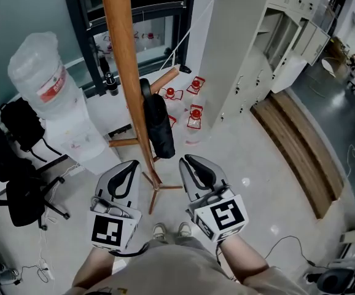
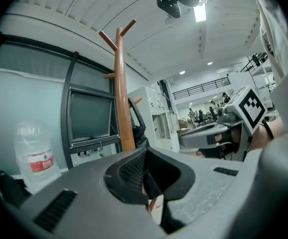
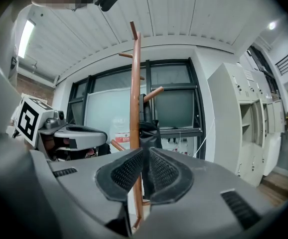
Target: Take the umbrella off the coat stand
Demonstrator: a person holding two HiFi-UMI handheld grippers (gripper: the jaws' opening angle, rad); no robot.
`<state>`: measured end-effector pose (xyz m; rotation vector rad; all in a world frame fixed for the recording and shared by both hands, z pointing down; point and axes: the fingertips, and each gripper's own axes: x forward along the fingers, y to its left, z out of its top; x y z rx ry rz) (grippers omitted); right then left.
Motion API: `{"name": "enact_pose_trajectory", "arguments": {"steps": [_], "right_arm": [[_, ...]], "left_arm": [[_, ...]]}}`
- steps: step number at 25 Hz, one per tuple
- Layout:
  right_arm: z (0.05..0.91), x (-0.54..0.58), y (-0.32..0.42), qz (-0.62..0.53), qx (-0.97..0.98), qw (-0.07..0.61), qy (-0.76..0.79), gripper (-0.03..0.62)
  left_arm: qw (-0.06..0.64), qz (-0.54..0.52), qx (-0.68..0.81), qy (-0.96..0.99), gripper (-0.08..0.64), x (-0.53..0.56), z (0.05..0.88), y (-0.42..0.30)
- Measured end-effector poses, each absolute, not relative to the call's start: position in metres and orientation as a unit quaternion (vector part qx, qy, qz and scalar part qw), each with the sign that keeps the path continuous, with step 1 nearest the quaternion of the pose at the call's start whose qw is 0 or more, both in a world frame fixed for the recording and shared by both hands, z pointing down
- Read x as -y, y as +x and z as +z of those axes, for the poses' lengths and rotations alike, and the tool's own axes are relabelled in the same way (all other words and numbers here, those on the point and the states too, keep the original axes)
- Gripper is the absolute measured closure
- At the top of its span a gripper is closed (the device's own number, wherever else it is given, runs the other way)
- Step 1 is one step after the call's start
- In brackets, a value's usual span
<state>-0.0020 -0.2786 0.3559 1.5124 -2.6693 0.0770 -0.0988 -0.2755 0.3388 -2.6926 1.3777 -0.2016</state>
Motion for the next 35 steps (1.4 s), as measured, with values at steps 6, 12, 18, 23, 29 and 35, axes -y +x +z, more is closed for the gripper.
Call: {"name": "enact_pose_trajectory", "arguments": {"steps": [6,12,18,23,29,35], "right_arm": [[0.360,0.296,-0.003,0.025,0.893,0.039,0.448,0.429],[0.361,0.315,-0.007,0.051,0.925,-0.013,0.375,0.334],[0.391,0.347,-0.008,0.064,0.936,0.011,0.347,0.308],[0.418,0.363,-0.020,0.066,0.951,0.027,0.302,0.281],[0.451,0.376,-0.033,0.079,0.959,0.052,0.266,0.258],[0.482,0.385,-0.044,0.094,0.964,0.083,0.233,0.258]], "left_arm": [[0.047,-0.071,-0.472,-0.877,0.552,0.288,0.342,-0.098],[0.040,-0.083,-0.483,-0.871,0.552,0.303,0.354,-0.098],[0.028,-0.093,-0.489,-0.867,0.552,0.318,0.364,-0.092],[0.022,-0.093,-0.494,-0.864,0.552,0.326,0.371,-0.087],[0.011,-0.105,-0.498,-0.861,0.552,0.332,0.387,-0.088],[-0.005,-0.132,-0.500,-0.856,0.552,0.335,0.408,-0.091]]}}
